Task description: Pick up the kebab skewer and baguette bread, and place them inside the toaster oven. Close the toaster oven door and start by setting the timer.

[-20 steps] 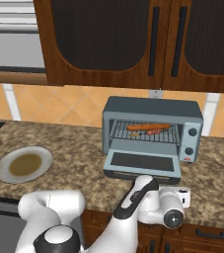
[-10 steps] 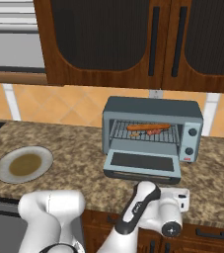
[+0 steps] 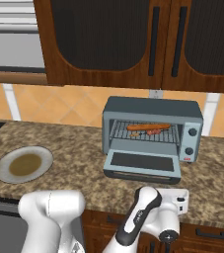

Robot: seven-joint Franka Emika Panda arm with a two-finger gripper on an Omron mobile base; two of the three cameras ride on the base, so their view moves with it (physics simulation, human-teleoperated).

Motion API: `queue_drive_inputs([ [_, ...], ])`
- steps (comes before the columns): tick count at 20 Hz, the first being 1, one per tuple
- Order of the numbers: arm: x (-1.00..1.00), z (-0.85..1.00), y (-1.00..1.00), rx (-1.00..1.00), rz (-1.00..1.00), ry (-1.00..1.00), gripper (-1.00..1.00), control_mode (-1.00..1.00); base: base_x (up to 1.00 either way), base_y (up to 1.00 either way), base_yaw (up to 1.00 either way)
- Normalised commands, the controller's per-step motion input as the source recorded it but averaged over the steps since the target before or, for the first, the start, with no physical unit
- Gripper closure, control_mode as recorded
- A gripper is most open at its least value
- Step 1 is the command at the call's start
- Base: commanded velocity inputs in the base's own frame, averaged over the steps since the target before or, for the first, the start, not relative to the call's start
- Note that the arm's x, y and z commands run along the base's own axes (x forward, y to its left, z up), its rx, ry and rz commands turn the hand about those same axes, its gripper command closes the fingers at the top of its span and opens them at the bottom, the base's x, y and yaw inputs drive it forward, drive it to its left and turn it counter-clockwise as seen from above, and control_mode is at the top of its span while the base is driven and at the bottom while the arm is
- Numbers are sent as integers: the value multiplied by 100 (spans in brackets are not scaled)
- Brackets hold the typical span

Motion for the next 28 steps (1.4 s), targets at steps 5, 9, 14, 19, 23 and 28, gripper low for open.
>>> queue_drive_inputs([
  [5,63,58,8,0,0,-5,-100,-100,0,0,0],
  [9,68,76,7,0,0,-3,-100,-100,0,0,0],
  [14,70,84,4,1,0,0,-100,-100,0,0,0],
  [19,69,98,1,3,0,0,-100,-100,0,0,0],
  [23,56,100,0,3,0,1,-100,-100,0,0,0],
  [28,56,100,0,2,0,2,-100,-100,0,0,0],
])
